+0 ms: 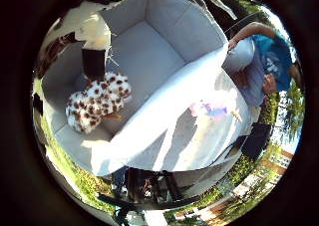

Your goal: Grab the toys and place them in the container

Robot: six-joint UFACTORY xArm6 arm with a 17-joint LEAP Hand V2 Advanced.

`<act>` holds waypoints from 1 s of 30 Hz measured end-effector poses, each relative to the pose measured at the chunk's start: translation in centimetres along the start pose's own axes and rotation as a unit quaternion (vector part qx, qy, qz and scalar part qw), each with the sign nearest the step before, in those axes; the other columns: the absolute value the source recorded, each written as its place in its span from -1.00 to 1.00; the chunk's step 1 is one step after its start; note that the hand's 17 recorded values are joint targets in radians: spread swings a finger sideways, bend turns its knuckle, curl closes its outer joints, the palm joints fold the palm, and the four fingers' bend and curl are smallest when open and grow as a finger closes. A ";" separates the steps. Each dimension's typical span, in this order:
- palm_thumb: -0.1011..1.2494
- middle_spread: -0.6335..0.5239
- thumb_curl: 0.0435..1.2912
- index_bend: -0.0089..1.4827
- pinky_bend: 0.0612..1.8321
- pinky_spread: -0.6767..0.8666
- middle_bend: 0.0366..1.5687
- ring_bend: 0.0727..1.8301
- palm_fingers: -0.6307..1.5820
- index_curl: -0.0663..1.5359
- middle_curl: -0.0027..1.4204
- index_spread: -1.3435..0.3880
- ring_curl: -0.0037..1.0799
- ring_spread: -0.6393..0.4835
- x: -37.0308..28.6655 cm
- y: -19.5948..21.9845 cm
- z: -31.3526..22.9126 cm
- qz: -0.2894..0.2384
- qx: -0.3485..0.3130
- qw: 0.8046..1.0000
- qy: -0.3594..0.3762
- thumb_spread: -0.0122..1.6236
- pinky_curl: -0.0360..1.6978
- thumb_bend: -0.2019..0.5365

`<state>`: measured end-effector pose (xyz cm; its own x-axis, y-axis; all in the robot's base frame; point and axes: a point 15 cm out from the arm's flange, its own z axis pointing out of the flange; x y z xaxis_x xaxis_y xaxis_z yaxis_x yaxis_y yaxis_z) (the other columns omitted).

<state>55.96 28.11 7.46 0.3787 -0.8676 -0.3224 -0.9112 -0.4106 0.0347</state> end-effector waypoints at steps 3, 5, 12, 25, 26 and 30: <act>0.22 0.17 -0.30 -0.85 0.05 0.47 -0.63 -0.28 -0.58 0.10 -0.38 -0.12 -0.29 0.62 0.0 0.1 -0.6 -0.011 -0.001 1.000 0.000 0.41 -0.21 -0.55; 0.21 0.18 -0.31 -0.85 0.00 0.49 -0.71 -0.34 -0.55 -0.01 -0.42 -0.08 -0.34 0.65 0.3 0.1 -0.9 -0.013 0.001 1.000 0.000 0.40 -0.26 -0.54; 0.21 0.20 -0.33 -0.80 -0.08 0.54 -0.81 -0.43 -0.45 -0.24 -0.47 0.00 -0.41 0.68 1.9 0.5 -4.2 -0.013 0.007 1.000 -0.003 0.39 -0.34 -0.53; 0.21 0.20 -0.35 -0.75 -0.17 0.57 -0.83 -0.50 -0.42 -0.42 -0.53 0.05 -0.44 0.69 8.9 2.7 -9.1 -0.004 -0.001 0.999 0.040 0.38 -0.45 -0.53; 0.21 0.19 -0.35 -0.75 -0.18 0.56 -0.82 -0.51 -0.41 -0.43 -0.53 0.06 -0.44 0.69 10.2 2.9 -9.5 -0.001 -0.002 0.999 0.050 0.38 -0.46 -0.53; 0.22 0.19 -0.36 -0.74 -0.25 0.54 -0.82 -0.50 -0.39 -0.45 -0.53 0.09 -0.43 0.66 16.4 4.4 -11.4 0.015 -0.005 0.995 0.098 0.38 -0.50 -0.53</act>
<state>59.99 8.89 13.10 0.3759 -0.9175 -0.1301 -0.9215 -0.3849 0.0520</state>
